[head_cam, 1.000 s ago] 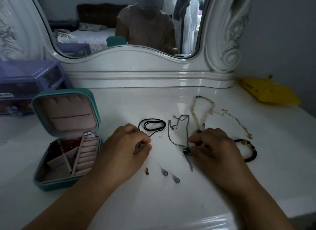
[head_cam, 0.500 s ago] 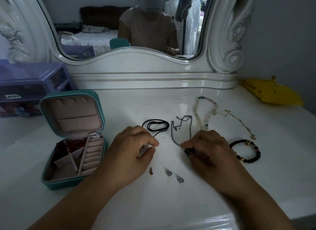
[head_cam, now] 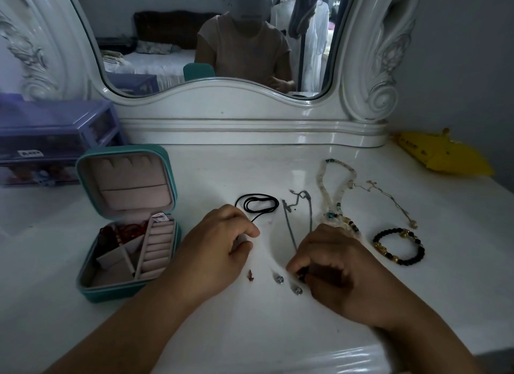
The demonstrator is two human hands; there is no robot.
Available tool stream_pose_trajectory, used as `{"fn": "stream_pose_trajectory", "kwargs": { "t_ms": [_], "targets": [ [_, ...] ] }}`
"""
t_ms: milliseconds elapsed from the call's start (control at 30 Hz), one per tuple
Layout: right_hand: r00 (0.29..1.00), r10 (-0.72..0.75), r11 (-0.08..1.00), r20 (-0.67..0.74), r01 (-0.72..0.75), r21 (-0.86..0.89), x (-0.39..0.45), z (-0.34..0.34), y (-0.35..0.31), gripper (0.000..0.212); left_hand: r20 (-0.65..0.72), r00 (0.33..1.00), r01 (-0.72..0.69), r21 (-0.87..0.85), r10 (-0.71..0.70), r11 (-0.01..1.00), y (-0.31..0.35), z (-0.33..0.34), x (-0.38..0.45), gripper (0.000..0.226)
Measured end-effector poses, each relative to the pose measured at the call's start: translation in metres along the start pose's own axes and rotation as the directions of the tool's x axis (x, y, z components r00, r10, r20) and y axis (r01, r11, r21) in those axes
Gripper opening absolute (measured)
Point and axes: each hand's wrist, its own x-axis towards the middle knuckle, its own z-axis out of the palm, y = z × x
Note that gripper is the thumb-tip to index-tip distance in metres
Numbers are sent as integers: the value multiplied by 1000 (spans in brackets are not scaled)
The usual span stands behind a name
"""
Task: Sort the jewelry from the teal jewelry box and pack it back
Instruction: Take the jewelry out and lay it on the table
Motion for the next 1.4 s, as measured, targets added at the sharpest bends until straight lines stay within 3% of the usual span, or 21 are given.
{"fn": "stream_pose_trajectory", "kwargs": {
  "t_ms": [100,167,267,333,400,533,633,800,900,1000,1133,1400],
  "targets": [
    [1000,-12,999,-16,13,43,-1,1,-1,29,-10,1000,4,-6,-4,1000,2,-2,0,11],
    [994,-7,999,-111,12,46,0,1,0,29,-6,1000,4,-21,-4,1000,2,-3,-1,8],
    [946,88,996,-311,-81,37,0,0,5,26,76,997,33,-69,-27,997,2,-7,-2,39],
    [887,193,981,-419,-181,69,-1,-1,7,26,200,979,61,-63,-47,996,2,-12,-4,59],
    [806,321,947,-497,-280,158,-3,-2,8,28,275,961,39,-51,-24,998,0,-16,-6,64],
    [594,502,859,-629,-429,280,-6,-13,11,27,262,964,-24,-67,40,997,-7,-13,-6,43],
    [526,575,802,-627,-512,307,-8,-16,17,30,131,990,-54,-62,62,997,-11,-5,-4,9],
    [593,549,791,-589,-596,137,-4,-13,16,12,-21,995,-100,73,102,992,-14,1,-2,11],
    [694,480,815,-536,-580,-22,-2,-9,14,13,-72,993,-91,104,98,990,-11,0,-2,4],
    [788,448,799,-423,-565,-206,1,-5,14,21,-70,994,-75,101,82,992,-8,-1,-2,13],
    [800,465,748,-380,-584,-314,12,-12,16,21,-58,996,-67,102,74,993,-7,-1,-3,3],
    [772,606,665,-193,-624,-410,38,-27,17,20,-96,995,23,49,-18,999,-5,1,-2,13]
  ]
}}
